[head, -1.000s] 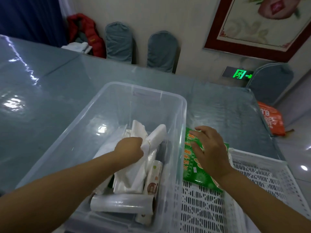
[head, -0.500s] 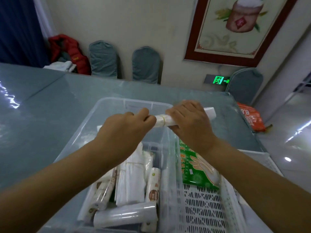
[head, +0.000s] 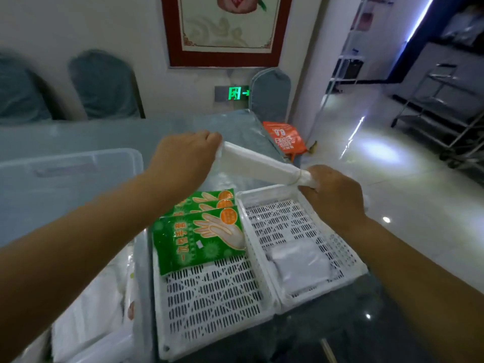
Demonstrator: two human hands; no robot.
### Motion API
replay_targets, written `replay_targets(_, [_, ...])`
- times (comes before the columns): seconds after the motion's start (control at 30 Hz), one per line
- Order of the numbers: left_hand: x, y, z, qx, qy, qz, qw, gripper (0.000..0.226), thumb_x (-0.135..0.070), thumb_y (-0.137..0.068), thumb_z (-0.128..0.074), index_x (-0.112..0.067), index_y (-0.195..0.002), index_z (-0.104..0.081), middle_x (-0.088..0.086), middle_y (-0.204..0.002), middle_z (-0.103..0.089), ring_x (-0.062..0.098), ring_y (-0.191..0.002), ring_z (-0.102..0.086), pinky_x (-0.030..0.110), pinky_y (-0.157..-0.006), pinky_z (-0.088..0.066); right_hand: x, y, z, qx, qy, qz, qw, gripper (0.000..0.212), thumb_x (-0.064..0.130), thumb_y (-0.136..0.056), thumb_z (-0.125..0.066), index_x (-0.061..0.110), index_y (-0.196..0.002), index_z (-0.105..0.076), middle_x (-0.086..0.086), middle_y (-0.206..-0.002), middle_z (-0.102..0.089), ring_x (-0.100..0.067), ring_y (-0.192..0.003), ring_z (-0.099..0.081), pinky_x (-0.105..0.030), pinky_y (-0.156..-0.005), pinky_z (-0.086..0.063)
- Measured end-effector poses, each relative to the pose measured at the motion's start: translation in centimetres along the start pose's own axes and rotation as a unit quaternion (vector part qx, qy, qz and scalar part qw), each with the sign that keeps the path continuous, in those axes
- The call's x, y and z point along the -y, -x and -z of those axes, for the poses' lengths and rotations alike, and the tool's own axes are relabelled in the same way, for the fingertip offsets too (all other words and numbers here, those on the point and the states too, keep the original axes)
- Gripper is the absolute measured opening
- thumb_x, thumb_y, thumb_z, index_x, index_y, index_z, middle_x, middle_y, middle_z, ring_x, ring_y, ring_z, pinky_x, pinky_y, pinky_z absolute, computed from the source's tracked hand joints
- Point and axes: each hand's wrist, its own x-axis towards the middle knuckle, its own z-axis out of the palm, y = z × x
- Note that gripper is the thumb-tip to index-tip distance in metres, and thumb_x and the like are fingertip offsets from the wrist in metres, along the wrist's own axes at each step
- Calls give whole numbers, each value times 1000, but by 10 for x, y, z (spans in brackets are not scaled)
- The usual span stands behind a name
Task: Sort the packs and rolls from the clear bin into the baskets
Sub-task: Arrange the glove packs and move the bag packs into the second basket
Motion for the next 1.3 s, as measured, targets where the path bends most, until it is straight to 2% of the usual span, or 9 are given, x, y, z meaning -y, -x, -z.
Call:
replay_targets(0.1, [-50,-31,-35,76,52,29,995,29,-24,-81,-57,-14,-108,-52,11,-107,-63,36,-91,-61,41,-71,-48,-64,15,-11,51,-22,-116,992,18,33,-82,-64,16,-87,-57,-3,-75,-62,-24,-61,-55,-28,-54,-38])
replay_targets(0.23, [-127,-50,-100,284,57,-58,955,28,-28,-83,-54,-16,-109,-54,8,-110,-61,30,-99,-59,35,-75,-46,-120,28,-31,104,-88,-208,969,16,38,-82,-61,25,-82,-52,6,-68,-57,-13,-58,-52,-24,-50,-36])
replay_targets(0.33, [-173,-43,-156,377,77,-72,920,31,-28,-83,-54,-13,-110,-56,9,-112,-61,29,-102,-57,35,-80,-48,-140,35,-52,126,-147,-241,951,17,39,-81,-62,30,-79,-47,15,-65,-51,-1,-57,-49,-20,-47,-29])
replay_targets(0.43, [-199,-22,-203,431,123,-39,893,42,-35,-83,-57,-12,-117,-52,11,-115,-55,29,-104,-52,37,-82,-45,-148,40,-78,150,-177,-256,939,19,37,-80,-64,26,-78,-48,12,-67,-52,-7,-60,-52,-22,-48,-33])
replay_targets(0.6, [-219,14,-237,377,219,103,894,50,-34,-73,-65,-16,-118,-51,6,-115,-57,24,-102,-53,36,-87,-46,-147,50,-115,181,-212,-283,918,20,32,-79,-66,21,-88,-51,5,-77,-56,-15,-68,-55,-28,-57,-41])
replay_targets(0.73, [-227,23,-248,333,178,127,917,55,-33,-65,-70,-20,-114,-48,2,-114,-54,21,-102,-48,33,-90,-40,-147,63,-134,209,-205,-292,911,25,24,-85,-62,16,-106,-51,-6,-97,-63,-24,-84,-60,-36,-71,-50])
replay_targets(0.87, [-232,21,-248,323,159,155,920,28,-27,-70,-66,-20,-95,-54,2,-102,-60,20,-95,-48,35,-88,-36,-144,80,-145,216,-161,-259,928,40,18,-89,-58,16,-125,-41,-8,-117,-58,-26,-98,-61,-39,-81,-52])
replay_targets(1.1, [-235,20,-248,349,145,113,919,13,-22,-79,-59,-15,-87,-65,4,-91,-63,21,-90,-51,34,-81,-39,-143,86,-153,235,-45,-181,954,76,7,-85,-61,29,-145,-20,-7,-119,-45,-13,-65,-51,-24,-55,-48])
replay_targets(1.3, [-226,16,-241,358,253,174,882,9,-10,-82,-51,-18,-78,-51,4,-82,-60,22,-82,-58,28,-65,-40,-147,85,-152,226,-3,-175,958,75,2,-80,-65,26,-142,-30,-11,-127,-45,-21,-86,-57,-33,-65,-50])
